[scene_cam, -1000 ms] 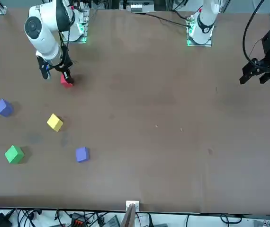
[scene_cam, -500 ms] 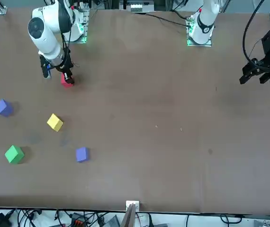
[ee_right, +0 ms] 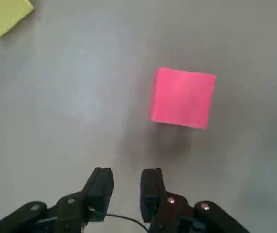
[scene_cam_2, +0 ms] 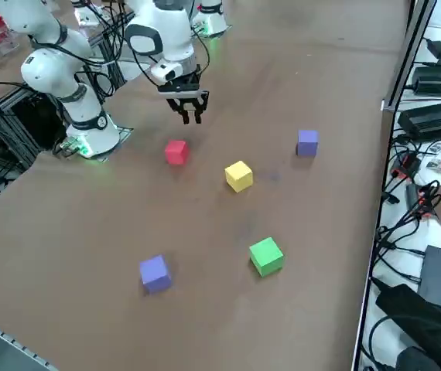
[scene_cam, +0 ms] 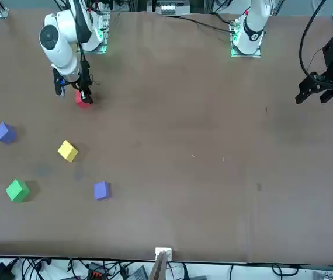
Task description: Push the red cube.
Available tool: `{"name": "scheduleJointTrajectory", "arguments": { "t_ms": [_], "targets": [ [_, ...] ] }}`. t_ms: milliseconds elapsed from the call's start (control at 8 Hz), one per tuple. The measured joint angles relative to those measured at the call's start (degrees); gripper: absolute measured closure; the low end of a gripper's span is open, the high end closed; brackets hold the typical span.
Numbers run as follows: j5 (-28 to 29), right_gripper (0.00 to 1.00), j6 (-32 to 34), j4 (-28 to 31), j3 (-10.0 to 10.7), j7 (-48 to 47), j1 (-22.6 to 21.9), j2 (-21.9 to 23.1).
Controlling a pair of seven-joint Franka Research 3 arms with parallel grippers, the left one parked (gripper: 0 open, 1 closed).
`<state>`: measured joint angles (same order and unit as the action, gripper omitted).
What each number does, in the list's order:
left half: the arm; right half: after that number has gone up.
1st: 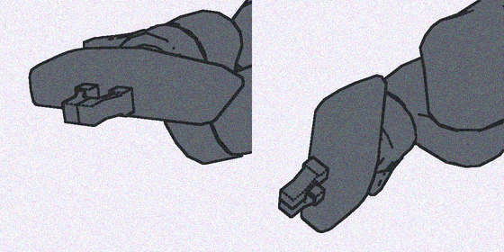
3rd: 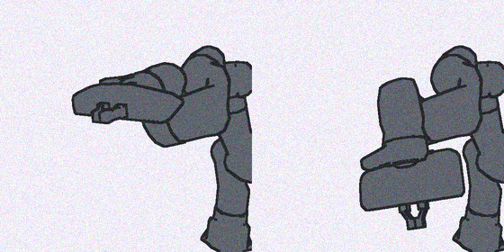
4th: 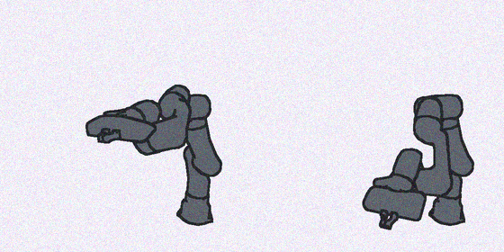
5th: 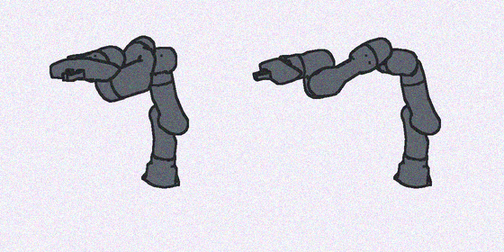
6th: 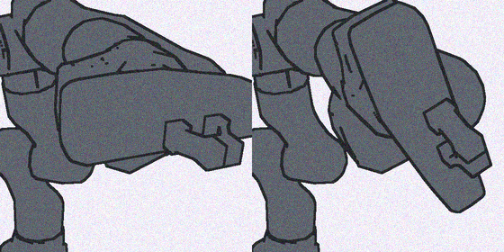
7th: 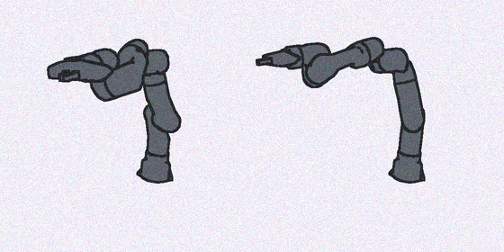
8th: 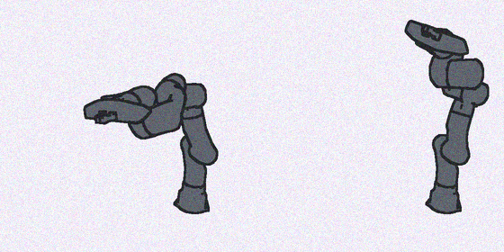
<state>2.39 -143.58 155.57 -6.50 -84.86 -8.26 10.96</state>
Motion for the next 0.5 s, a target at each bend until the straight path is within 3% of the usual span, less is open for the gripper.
{"name": "scheduleJointTrajectory", "arguments": {
  "t_ms": [500],
  "targets": [
    [0.0,0.55,-4.0,0.2,-0.1,-1.8,-0.4,-5.3]
  ]
}}
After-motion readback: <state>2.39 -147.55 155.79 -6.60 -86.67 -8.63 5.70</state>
